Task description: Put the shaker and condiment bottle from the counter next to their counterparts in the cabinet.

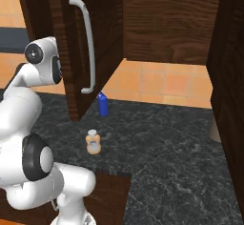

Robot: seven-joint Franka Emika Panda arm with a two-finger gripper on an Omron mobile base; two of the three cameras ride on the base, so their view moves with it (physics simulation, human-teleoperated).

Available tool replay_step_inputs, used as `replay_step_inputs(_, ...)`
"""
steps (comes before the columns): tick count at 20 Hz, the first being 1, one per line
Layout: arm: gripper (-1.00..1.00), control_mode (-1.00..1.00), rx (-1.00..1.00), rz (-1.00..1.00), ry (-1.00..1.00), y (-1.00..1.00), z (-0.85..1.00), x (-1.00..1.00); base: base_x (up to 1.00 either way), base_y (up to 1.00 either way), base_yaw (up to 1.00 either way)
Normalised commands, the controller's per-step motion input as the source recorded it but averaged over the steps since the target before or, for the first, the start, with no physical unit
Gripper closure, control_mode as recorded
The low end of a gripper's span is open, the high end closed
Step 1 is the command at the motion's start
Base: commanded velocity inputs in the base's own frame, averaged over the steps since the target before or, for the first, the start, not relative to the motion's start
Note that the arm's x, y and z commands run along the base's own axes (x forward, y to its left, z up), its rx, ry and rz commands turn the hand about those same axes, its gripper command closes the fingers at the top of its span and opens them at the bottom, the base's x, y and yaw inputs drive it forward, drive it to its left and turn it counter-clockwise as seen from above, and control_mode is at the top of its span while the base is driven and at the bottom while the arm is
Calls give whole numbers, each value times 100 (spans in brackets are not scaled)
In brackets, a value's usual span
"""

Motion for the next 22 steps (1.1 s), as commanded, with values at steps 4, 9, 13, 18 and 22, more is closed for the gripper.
replay_step_inputs(4, 100, -100, 0, 0, 0, 6, -2, 34, 0, 0, 0)
replay_step_inputs(9, 100, -100, 0, 0, 0, 9, -22, 43, 0, 0, 0)
replay_step_inputs(13, 100, -100, 0, 0, 0, 4, -37, 36, 0, 0, 0)
replay_step_inputs(18, 100, -100, 0, 0, 0, 1, -41, 32, 0, 0, 0)
replay_step_inputs(22, 100, -100, 0, 0, 0, 0, -36, 24, 0, 0, 0)
